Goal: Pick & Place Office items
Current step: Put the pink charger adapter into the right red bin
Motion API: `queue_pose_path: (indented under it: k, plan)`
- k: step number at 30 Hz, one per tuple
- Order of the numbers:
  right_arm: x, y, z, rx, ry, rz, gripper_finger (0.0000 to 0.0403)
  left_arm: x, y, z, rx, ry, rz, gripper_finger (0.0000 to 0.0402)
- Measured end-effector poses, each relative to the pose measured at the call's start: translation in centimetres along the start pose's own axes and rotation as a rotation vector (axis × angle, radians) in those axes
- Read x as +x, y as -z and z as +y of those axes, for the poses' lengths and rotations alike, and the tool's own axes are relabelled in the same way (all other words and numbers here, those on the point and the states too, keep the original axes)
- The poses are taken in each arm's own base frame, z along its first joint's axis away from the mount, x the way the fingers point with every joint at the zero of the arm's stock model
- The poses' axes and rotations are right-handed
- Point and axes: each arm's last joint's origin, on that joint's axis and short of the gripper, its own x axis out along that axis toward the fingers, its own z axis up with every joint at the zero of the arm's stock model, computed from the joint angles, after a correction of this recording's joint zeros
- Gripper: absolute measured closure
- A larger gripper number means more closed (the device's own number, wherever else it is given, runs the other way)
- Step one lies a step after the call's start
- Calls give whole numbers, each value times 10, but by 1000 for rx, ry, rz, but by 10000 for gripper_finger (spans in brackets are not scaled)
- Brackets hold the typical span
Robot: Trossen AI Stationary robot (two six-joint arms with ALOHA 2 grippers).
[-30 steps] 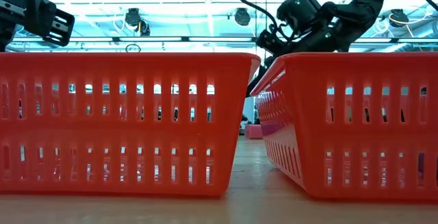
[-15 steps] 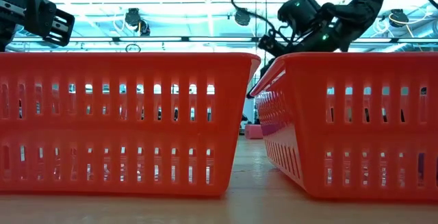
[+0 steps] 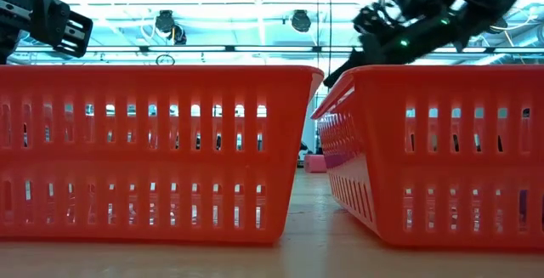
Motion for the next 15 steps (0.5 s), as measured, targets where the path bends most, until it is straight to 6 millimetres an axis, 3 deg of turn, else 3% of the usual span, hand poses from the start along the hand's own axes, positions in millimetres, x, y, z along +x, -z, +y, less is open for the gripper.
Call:
queue_pose_path:
  k: [7, 15]
  plan:
    - [-12, 32, 1, 50, -25, -96, 211, 0, 0, 0, 0, 0, 0, 131]
    - [-18, 33, 0, 64, -21, -190, 211, 0, 0, 0, 0, 0, 0, 131]
